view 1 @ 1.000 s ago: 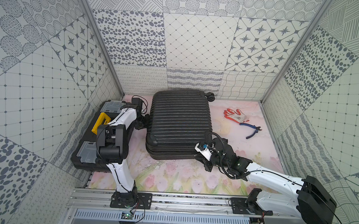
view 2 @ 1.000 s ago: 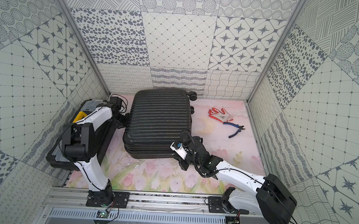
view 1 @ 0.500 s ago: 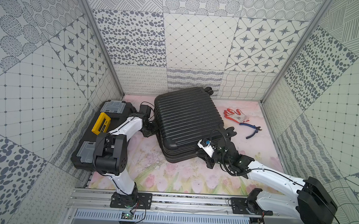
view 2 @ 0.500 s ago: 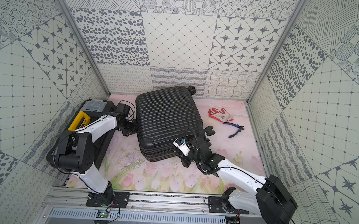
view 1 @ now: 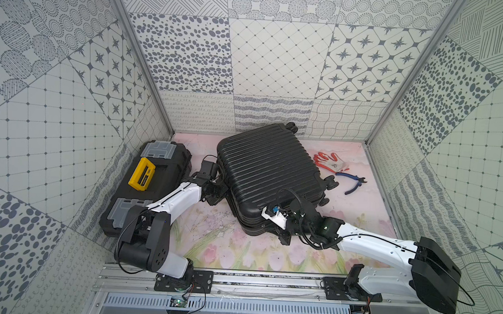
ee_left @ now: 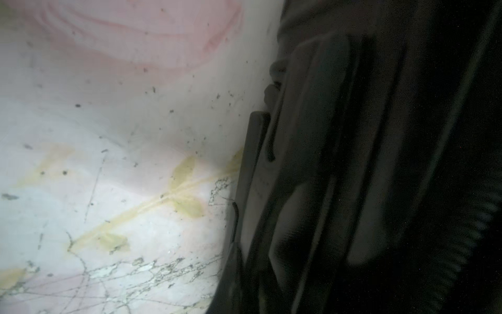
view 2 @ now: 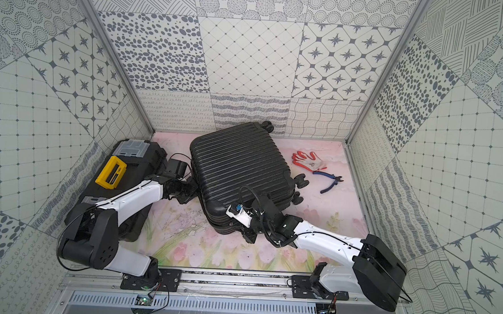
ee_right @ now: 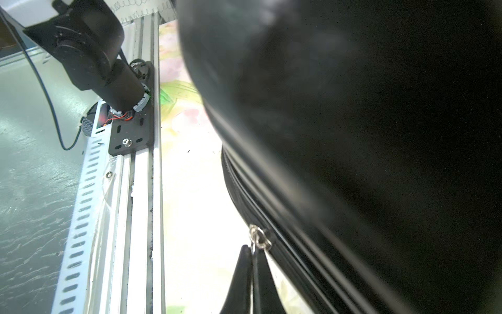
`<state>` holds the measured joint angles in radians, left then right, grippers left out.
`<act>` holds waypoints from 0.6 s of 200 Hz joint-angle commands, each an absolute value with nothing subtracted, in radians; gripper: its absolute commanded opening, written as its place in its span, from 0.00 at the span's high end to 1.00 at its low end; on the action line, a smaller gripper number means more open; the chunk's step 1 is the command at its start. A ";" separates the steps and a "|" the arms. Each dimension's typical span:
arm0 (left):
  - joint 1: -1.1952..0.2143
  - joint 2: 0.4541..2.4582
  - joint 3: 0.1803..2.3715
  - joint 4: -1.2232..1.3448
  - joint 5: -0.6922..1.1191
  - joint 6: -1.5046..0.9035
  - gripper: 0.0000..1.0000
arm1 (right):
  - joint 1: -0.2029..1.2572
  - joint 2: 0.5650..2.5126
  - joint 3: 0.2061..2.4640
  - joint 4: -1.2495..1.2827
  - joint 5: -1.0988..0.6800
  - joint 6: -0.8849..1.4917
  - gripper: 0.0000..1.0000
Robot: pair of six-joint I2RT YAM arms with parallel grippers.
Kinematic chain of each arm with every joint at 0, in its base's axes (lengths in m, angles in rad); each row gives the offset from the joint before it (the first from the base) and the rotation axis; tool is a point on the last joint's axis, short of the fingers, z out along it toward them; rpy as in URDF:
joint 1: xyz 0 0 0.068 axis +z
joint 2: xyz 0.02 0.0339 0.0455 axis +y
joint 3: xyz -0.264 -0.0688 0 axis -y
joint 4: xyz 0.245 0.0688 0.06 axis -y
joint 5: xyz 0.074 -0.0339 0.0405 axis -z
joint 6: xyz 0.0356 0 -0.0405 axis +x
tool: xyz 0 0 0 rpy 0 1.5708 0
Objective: Close the suitcase zippers
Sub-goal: Zip the zipper on the suitcase.
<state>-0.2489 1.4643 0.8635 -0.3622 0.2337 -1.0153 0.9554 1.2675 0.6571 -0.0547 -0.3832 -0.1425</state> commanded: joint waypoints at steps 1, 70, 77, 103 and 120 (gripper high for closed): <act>-0.319 1.413 0.824 -0.226 0.317 -1.414 1.00 | 0.987 1.269 0.717 0.082 -0.420 -0.146 1.00; -0.432 1.357 0.827 -0.305 0.210 -1.537 1.00 | 1.089 1.331 0.761 0.089 -0.362 -0.081 1.00; -0.443 1.352 0.828 -0.310 0.204 -1.544 1.00 | 1.095 1.340 0.769 0.080 -0.337 -0.066 1.00; -0.479 1.342 0.816 -0.306 0.187 -1.579 1.00 | 1.101 1.365 0.787 0.096 -0.230 0.047 1.00; -0.501 1.333 0.802 -0.298 0.178 -1.601 1.00 | 1.102 1.363 0.794 0.103 -0.124 0.135 0.99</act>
<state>-0.4244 1.3705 0.8062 -0.3771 -0.0353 -1.3231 1.0924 1.3220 0.7258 -0.0971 -0.2386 -0.0380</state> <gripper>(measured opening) 0.089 0.047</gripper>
